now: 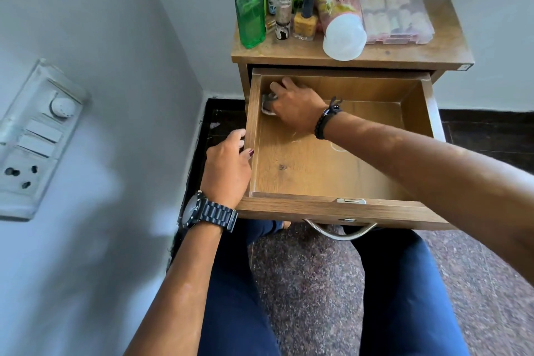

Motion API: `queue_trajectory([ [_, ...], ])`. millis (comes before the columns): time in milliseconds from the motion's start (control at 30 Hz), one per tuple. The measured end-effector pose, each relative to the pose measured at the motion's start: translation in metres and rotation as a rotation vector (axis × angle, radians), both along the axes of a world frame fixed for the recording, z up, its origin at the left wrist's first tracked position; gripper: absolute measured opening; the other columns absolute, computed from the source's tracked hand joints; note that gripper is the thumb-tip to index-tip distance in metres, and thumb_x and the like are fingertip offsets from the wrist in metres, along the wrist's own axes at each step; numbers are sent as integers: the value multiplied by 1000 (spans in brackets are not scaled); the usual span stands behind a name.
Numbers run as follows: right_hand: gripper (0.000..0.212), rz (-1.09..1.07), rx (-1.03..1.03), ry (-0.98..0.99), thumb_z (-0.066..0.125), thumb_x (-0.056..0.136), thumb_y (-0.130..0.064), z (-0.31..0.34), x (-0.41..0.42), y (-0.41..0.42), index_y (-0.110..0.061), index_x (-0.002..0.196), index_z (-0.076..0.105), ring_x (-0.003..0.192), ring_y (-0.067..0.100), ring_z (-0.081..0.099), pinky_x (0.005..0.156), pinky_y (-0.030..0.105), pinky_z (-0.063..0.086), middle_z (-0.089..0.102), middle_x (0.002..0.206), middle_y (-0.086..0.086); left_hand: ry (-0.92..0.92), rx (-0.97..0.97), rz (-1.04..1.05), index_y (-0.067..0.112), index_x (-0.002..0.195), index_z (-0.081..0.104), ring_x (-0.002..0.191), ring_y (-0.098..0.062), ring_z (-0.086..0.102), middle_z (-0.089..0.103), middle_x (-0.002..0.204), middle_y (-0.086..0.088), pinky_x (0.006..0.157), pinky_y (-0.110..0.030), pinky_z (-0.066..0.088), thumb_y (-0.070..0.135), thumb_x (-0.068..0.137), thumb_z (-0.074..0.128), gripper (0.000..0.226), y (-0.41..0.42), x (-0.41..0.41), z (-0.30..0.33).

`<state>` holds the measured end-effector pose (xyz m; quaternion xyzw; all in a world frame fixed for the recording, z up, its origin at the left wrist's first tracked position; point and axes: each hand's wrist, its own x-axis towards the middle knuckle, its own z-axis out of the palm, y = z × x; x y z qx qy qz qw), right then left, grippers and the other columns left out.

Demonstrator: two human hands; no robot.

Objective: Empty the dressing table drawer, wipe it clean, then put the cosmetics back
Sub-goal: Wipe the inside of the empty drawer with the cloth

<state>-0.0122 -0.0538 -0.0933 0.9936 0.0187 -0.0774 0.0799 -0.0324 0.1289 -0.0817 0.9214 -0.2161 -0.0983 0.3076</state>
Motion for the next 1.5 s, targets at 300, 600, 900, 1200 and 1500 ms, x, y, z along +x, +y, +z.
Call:
queue_trajectory([
  [300,49,55,348,225,47,89,0,-8,-44,12,-21,132,51,104,17,33,89,28,42,42,125,3,-5,24,-4,11,131,49,103,-25,62,64,116,-14,87,-35,50,13,92,54,40,0,-3,1],
  [600,61,326,462,439,46,77,5,-6,-64,35,-25,129,56,105,12,37,95,21,25,44,123,-2,-37,81,-24,9,134,46,109,-26,59,62,119,-14,87,-35,49,15,93,52,41,-3,-5,4],
  [900,41,608,-23,194,57,90,-22,-9,-60,23,-32,130,52,118,20,37,97,32,40,38,140,-1,-50,101,-21,10,134,45,109,-26,58,61,120,-13,83,-33,48,17,95,49,40,-3,-6,5],
  [1200,44,27,-75,36,40,98,-14,-3,-4,-8,-18,141,38,126,31,33,96,44,43,34,141,10,-57,93,-38,9,134,45,106,-23,60,61,119,-12,78,-25,47,16,94,50,40,-3,-5,6],
  [1500,41,192,155,180,49,95,-20,-10,-60,16,-27,136,46,103,15,37,90,28,44,38,134,-1,-83,145,-73,6,131,45,107,-24,57,60,119,-12,76,-26,44,16,95,47,37,-6,-6,5],
])
